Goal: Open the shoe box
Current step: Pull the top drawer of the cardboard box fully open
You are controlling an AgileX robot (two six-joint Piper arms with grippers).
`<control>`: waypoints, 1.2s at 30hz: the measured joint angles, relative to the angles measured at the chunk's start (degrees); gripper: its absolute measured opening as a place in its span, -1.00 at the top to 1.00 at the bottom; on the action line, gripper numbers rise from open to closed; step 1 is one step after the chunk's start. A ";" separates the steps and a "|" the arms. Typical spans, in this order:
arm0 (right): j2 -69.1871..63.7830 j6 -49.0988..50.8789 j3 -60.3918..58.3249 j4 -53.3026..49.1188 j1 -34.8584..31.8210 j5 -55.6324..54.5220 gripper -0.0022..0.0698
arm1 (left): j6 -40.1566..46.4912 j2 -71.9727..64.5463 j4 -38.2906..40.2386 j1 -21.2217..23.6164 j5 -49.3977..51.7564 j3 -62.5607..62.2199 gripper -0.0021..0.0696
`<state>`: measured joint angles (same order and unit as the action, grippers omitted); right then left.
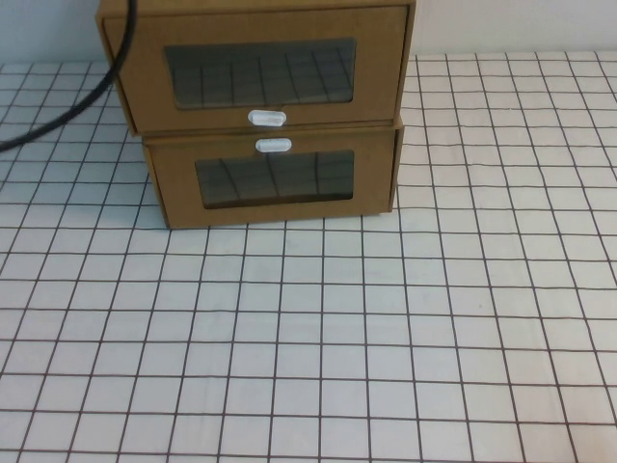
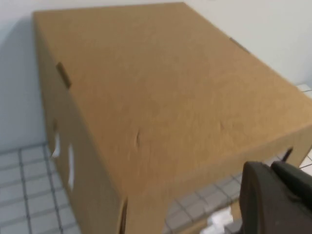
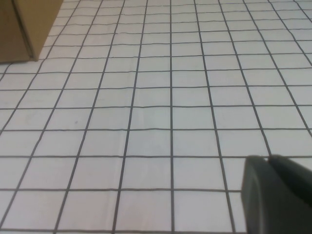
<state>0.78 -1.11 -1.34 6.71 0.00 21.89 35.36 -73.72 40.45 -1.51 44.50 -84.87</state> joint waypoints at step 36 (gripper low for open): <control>0.00 0.00 0.00 16.26 0.00 -17.82 0.98 | -5.22 -41.99 -8.92 -10.46 12.67 -42.11 0.95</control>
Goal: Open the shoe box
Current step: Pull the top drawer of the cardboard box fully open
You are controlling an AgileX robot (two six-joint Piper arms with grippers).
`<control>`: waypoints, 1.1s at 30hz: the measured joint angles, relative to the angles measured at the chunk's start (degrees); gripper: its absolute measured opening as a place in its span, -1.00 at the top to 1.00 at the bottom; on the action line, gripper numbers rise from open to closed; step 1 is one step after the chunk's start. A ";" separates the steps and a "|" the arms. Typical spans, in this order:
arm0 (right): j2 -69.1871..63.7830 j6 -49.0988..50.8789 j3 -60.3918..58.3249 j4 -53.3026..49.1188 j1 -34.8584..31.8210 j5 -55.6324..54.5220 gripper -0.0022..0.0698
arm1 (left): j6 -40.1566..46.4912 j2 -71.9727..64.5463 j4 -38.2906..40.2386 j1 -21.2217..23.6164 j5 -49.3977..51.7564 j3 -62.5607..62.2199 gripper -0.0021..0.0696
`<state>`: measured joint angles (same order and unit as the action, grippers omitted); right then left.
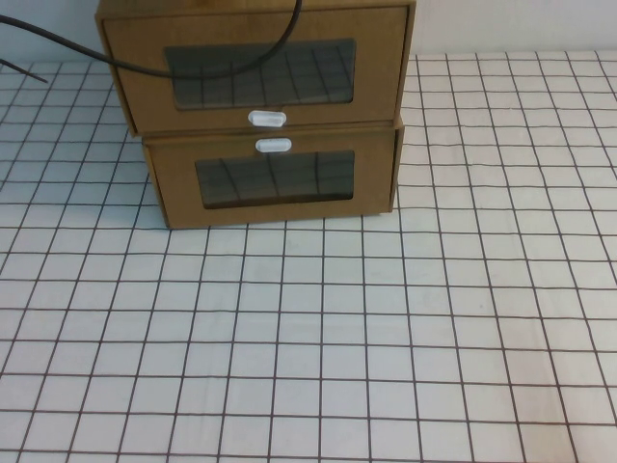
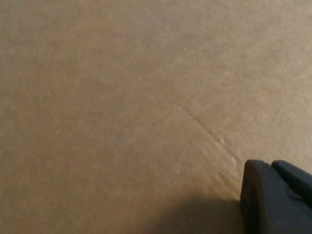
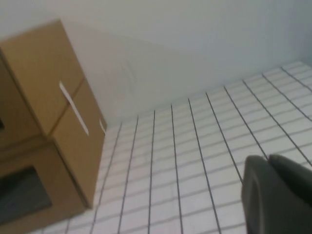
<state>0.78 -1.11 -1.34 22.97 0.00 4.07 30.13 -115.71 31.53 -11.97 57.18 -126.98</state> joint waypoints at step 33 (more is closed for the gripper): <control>-65.69 -22.51 53.81 11.22 11.64 38.99 0.98 | -1.09 0.10 -0.22 0.00 0.55 -0.06 0.95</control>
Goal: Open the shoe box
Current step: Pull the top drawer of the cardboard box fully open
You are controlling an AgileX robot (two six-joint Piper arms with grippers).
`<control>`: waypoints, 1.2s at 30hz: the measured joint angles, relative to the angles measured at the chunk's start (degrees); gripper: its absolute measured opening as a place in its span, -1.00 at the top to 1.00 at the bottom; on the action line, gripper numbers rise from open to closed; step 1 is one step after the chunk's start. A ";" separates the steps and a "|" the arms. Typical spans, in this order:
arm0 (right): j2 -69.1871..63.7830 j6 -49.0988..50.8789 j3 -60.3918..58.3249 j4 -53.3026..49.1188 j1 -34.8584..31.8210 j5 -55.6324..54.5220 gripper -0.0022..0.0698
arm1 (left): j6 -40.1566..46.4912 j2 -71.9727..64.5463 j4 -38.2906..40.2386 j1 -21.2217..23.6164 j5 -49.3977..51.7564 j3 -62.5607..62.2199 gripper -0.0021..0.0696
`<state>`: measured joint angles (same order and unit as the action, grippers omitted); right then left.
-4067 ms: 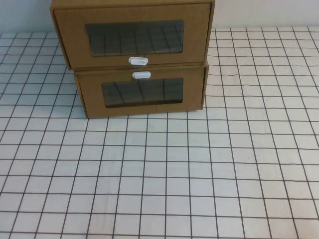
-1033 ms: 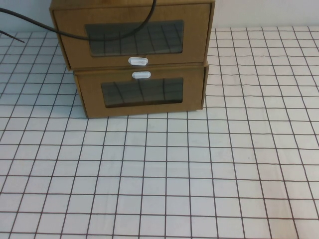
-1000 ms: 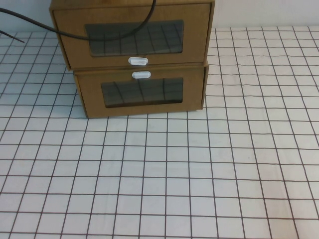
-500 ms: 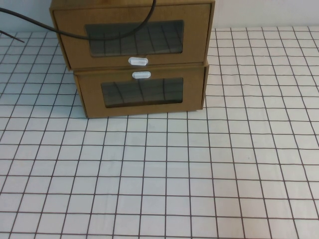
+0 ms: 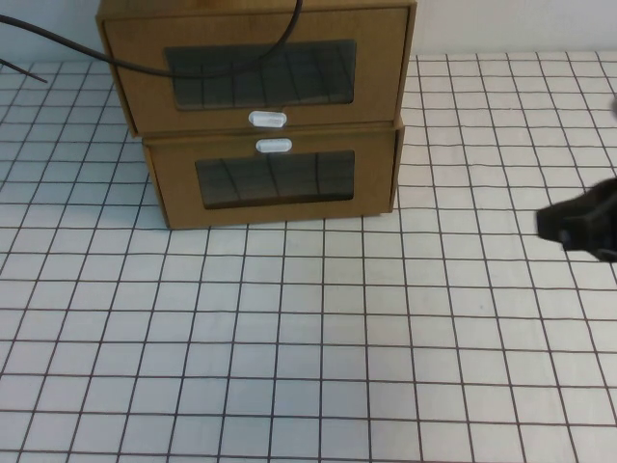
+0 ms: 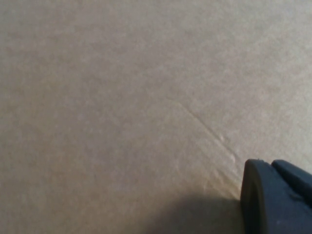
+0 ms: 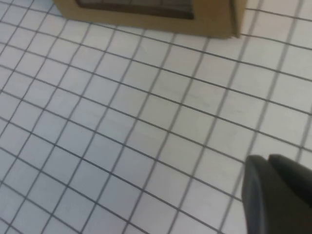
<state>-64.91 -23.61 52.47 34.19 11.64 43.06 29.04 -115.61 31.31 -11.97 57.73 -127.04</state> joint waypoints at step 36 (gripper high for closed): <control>-45.70 22.55 37.91 -74.34 37.07 -19.57 0.28 | -1.38 0.00 -0.39 0.00 0.95 -0.08 0.95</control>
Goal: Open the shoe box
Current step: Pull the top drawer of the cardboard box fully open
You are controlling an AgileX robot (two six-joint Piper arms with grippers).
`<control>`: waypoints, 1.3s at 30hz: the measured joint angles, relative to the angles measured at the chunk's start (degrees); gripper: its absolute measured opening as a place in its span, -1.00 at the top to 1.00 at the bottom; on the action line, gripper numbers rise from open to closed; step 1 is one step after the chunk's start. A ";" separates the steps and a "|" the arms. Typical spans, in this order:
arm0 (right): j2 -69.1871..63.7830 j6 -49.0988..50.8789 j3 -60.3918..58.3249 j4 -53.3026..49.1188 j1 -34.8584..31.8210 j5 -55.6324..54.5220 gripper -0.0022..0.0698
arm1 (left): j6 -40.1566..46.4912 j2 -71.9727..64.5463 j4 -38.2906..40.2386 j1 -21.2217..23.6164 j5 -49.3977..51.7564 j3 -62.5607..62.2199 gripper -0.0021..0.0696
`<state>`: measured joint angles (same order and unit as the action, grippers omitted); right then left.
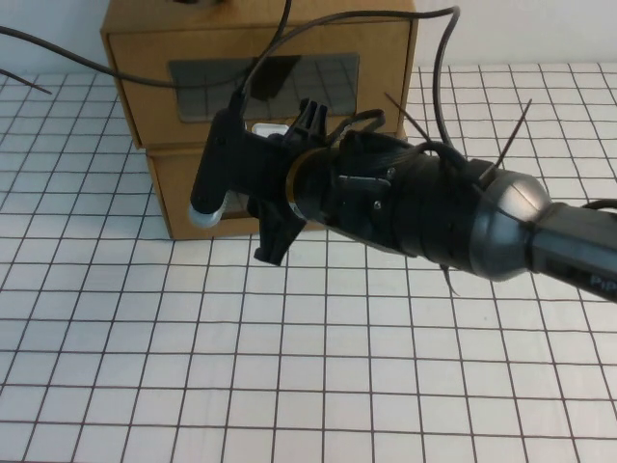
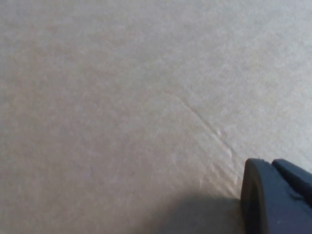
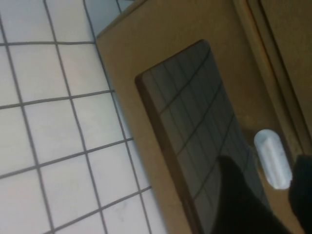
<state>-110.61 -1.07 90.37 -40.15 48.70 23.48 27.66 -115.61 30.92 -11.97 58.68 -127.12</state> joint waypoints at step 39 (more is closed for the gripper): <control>-5.04 16.04 3.10 -26.08 -2.49 -2.57 0.27 | -0.12 0.12 -1.13 -0.04 0.09 -0.05 0.95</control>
<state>-115.65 14.97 93.47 -66.23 46.21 20.92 27.54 -115.49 29.79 -12.01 58.77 -127.17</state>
